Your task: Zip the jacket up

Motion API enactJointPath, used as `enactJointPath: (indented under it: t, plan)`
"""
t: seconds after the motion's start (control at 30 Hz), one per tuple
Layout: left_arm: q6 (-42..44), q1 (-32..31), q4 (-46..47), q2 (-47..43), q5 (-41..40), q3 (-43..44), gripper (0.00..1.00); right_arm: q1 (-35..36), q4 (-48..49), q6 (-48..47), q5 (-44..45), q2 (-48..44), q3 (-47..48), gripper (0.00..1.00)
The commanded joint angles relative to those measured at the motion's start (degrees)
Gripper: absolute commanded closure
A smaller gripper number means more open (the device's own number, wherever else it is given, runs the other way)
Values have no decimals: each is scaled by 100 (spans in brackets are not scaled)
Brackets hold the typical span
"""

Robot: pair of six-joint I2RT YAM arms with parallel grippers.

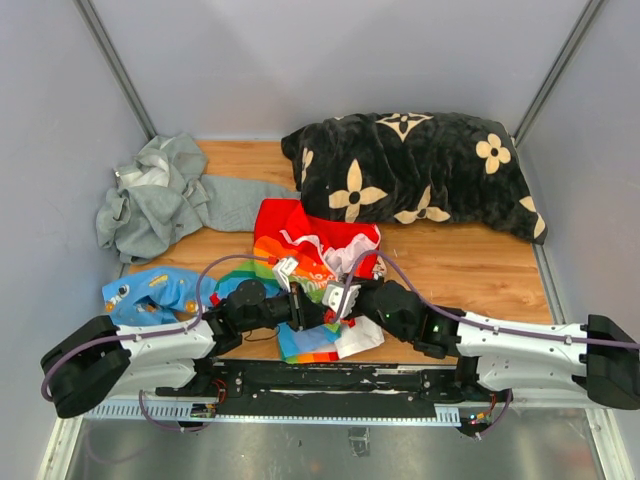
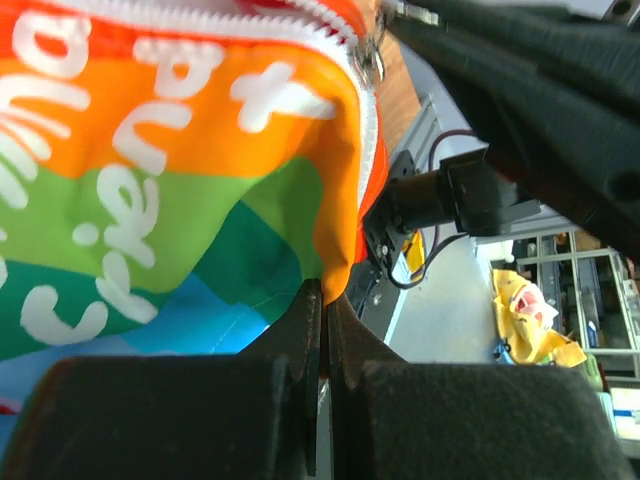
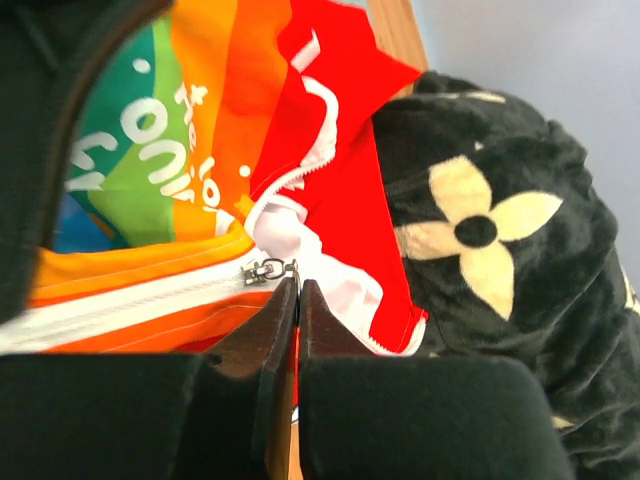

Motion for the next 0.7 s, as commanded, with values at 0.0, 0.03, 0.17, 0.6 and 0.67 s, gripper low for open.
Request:
enactJointPath:
  t: [0.0, 0.03, 0.17, 0.6, 0.67]
  plan:
    - [134, -82, -418, 35, 238, -161, 100, -485, -322, 550, -134, 156, 414, 99]
    - [171, -82, -572, 15, 212, -162, 100, -586, -328, 656, -147, 173, 423, 99]
    - [246, -82, -1093, -126, 150, -200, 100, -882, -321, 1124, -265, 197, 409, 99]
    - [125, -73, -2312, -1366, -809, 499, 63, -923, -83, 1805, -1731, -38, -74, 99]
    - [224, -46, -2425, -1308, -1054, 750, 58, -923, -94, 1817, -1755, -118, -111, 99]
